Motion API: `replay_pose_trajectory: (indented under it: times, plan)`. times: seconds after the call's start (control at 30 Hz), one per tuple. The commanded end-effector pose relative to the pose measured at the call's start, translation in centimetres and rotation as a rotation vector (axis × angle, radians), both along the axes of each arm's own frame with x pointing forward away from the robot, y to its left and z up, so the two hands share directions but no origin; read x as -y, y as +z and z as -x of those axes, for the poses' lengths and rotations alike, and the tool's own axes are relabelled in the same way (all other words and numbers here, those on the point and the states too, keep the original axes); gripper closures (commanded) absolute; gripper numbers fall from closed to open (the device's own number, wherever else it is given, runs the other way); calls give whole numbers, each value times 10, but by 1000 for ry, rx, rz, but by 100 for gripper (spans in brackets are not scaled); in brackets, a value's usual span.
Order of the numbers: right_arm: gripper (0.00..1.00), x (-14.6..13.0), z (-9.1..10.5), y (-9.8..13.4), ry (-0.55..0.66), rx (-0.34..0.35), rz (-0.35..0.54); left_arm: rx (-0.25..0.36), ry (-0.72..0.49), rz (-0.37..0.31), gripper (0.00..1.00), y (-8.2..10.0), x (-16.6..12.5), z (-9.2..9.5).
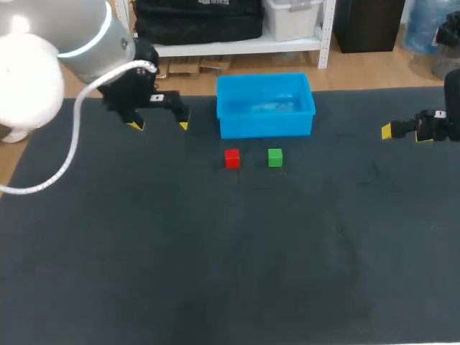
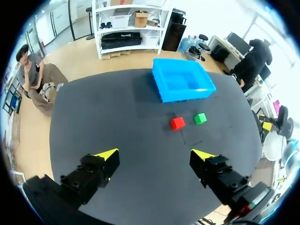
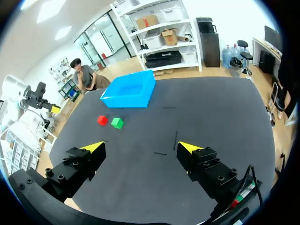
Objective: Use the left arm to pick the red cube and place it into the blue plastic box first, then use the right arm to grasp the green cube and put it into the same blue plastic box after the first action is fully finished.
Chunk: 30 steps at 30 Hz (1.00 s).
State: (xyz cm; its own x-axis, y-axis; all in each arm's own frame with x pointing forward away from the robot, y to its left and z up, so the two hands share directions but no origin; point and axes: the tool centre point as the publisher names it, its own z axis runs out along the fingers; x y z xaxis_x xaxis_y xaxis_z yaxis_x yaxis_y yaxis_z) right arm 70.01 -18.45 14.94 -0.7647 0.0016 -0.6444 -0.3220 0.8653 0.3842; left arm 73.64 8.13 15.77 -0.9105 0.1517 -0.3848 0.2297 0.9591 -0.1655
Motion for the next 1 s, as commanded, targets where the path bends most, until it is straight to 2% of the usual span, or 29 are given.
replay_pose_trajectory:
  times: [0.03, 0.4, 1.0]
  plan:
    - [0, 0, 0, 0, 0, -1, 1, -28, 16, -32, 0, 1, 10, -14]
    - [0, 0, 0, 0, 0, -1, 1, -32, 42, -29, 0, 0, 14, -39]
    - [0, 0, 0, 0, 0, -1, 1, -76, 0, -133, 0, -14, 28, -50]
